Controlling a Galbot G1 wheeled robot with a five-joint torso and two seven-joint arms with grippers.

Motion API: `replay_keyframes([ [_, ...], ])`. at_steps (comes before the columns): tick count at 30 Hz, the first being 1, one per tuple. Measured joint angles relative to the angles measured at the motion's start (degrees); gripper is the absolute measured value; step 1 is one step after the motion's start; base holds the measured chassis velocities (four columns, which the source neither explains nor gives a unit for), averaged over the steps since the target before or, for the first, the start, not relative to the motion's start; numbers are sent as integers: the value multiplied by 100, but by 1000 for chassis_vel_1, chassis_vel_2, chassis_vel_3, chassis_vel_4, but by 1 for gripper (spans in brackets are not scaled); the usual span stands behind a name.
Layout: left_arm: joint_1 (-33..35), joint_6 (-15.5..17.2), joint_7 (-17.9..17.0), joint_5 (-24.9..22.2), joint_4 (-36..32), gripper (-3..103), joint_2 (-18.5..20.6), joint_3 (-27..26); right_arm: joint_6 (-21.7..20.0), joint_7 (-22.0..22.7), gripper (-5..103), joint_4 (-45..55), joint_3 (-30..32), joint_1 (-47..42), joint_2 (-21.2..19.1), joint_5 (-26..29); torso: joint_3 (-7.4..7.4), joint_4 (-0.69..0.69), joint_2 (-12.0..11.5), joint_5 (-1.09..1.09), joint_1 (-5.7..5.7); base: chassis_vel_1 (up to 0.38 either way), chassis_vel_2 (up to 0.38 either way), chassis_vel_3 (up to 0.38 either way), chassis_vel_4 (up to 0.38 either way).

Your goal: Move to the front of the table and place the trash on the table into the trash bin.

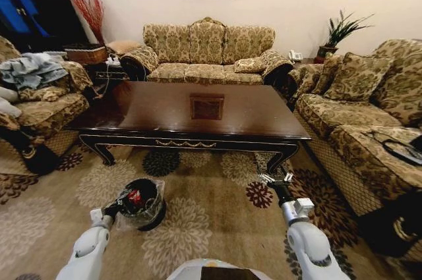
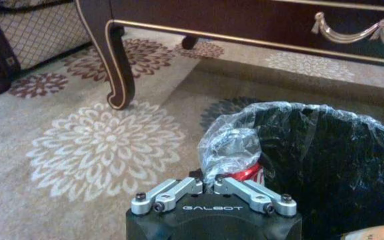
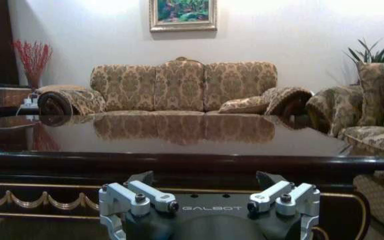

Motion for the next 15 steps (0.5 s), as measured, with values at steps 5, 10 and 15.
replay_keyframes([
  [5,124,-17,30,-114,143,3,70,-114,112,-23,100,-85,86,-48,-52,99,-84,2,-139,-2,-55,0,0,0,0],
  [10,64,-3,30,-298,351,3,179,-231,205,-63,100,-179,161,-86,-136,182,-154,1,-253,0,-101,0,0,0,0],
  [15,-98,8,31,-328,726,3,294,-234,270,-89,100,-259,188,-107,-178,233,-208,1,-345,-2,-137,0,0,0,0],
])
